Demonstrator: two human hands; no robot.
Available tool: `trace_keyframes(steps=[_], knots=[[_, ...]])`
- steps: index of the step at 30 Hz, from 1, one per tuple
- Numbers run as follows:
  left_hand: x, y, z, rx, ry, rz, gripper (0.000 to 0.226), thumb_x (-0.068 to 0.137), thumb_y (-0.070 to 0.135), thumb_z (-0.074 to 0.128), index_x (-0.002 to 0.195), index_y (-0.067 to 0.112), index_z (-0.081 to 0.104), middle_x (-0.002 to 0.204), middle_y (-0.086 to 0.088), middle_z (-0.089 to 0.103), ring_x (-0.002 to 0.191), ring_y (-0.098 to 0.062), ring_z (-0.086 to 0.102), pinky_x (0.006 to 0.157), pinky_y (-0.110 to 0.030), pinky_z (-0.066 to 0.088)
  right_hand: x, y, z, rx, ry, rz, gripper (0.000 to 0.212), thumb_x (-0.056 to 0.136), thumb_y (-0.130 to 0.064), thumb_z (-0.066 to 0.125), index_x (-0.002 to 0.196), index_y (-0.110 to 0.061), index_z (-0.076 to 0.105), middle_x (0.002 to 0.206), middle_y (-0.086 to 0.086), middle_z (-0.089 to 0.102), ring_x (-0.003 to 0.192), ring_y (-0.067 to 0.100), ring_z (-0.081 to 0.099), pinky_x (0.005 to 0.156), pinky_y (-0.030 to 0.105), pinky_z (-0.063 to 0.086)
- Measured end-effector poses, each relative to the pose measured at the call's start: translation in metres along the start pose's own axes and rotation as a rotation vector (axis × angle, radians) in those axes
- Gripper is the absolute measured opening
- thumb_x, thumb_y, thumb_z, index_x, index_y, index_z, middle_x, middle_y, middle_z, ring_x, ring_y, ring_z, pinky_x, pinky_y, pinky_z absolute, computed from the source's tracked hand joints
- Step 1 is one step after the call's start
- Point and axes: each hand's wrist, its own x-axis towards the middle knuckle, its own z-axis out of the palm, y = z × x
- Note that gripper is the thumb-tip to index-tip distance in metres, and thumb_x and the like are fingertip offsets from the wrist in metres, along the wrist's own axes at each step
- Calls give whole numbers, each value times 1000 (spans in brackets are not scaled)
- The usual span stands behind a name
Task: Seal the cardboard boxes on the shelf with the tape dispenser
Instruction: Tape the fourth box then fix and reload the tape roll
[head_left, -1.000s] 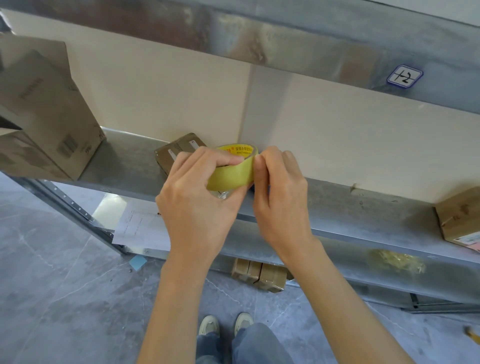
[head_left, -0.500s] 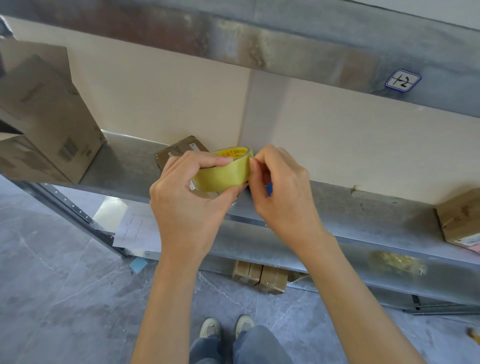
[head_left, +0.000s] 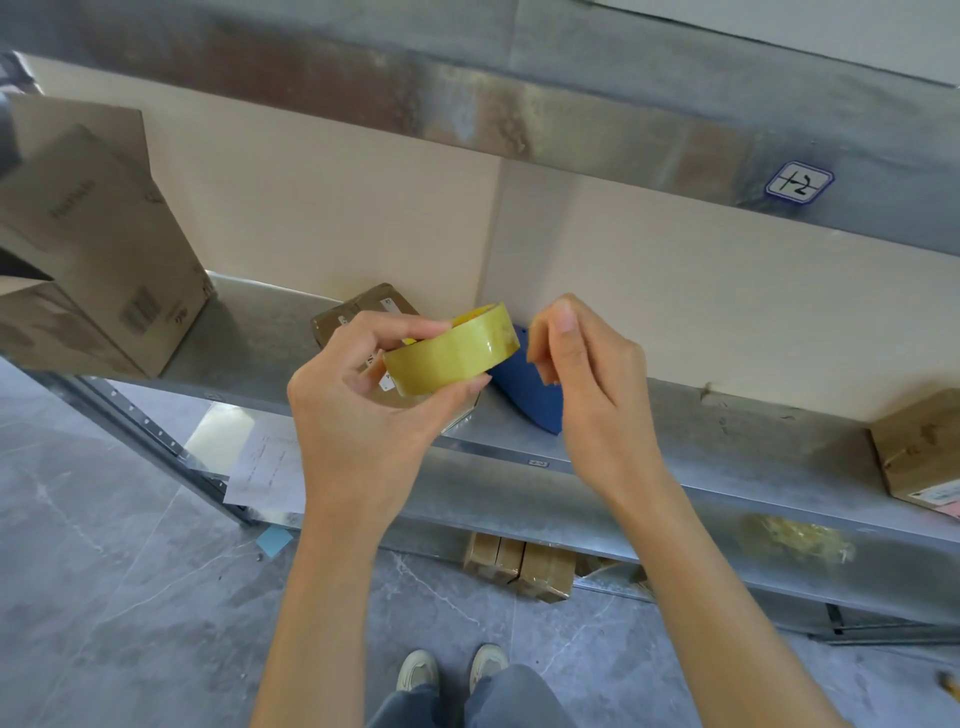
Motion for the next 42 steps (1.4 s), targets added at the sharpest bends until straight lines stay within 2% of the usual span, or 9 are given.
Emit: trace_keyframes(steps=[4, 7, 10, 15, 22, 29, 33, 37, 42], knots=[[0, 1, -1, 11, -25, 16, 41, 61, 10, 93, 92, 23, 71, 86, 12, 69, 89, -14, 65, 82, -42, 58, 1, -7, -3, -50, 55, -36, 27, 98, -42, 46, 88, -19, 56, 74, -7, 56, 69, 12, 52, 63, 23, 41], [0, 1, -1, 66, -40, 69, 36, 64, 19, 92, 93, 23, 71, 90, 15, 69, 92, -23, 65, 82, -50, 55, 3, -10, -3, -96, 37, -158, 27, 93, -32, 65, 114, -15, 67, 100, 0, 61, 87, 12, 59, 75, 24, 51], [1, 2, -3, 89, -52, 121, 36, 65, 24, 89, 94, 30, 68, 93, 20, 68, 94, -22, 64, 83, -49, 54, 3, -6, -3, -105, -21, -240, 26, 91, -19, 70, 115, -11, 72, 111, 4, 61, 85, 12, 60, 73, 22, 53], [3, -2, -11, 73, -94, 121, 41, 61, 19, 91, 94, 30, 68, 96, 18, 70, 96, -24, 65, 85, -48, 54, 4, -3, -7, 40, -85, -109, 18, 90, -12, 71, 107, -13, 76, 106, -1, 66, 73, 20, 60, 63, 33, 55], [4, 2, -16, 12, -171, 116, 39, 61, 17, 90, 92, 26, 69, 94, 19, 69, 96, -20, 64, 83, -31, 53, 5, -5, -9, 204, -131, -6, 7, 86, -11, 73, 91, -16, 74, 94, 2, 67, 69, 29, 59, 57, 50, 52], [4, 0, -13, 13, -141, 128, 37, 62, 21, 90, 93, 25, 69, 94, 19, 70, 95, -21, 64, 82, -30, 52, 8, -8, -3, 233, -107, 19, 16, 83, -5, 68, 86, -20, 72, 91, 0, 66, 72, 28, 57, 58, 28, 50], [5, -4, -11, 57, -132, 139, 39, 62, 20, 90, 94, 27, 69, 95, 22, 68, 95, -20, 64, 83, -43, 55, 7, -5, 1, 179, -38, 25, 27, 87, 0, 59, 90, -24, 71, 90, -2, 67, 73, 19, 60, 59, 35, 54], [7, -10, -11, 123, -97, 172, 38, 62, 20, 90, 94, 23, 70, 98, 15, 70, 95, -19, 64, 81, -49, 53, 5, -7, 2, 229, 6, 99, 9, 96, -18, 57, 100, -23, 63, 97, 6, 63, 72, 16, 62, 62, 31, 54], [7, -7, -7, 177, -84, 218, 32, 67, 21, 87, 93, 25, 69, 97, 17, 69, 91, -20, 62, 78, -43, 52, 2, -7, 11, -160, -43, -115, 15, 102, -28, 49, 96, -15, 52, 95, -1, 52, 86, 15, 52, 73, 23, 43]])
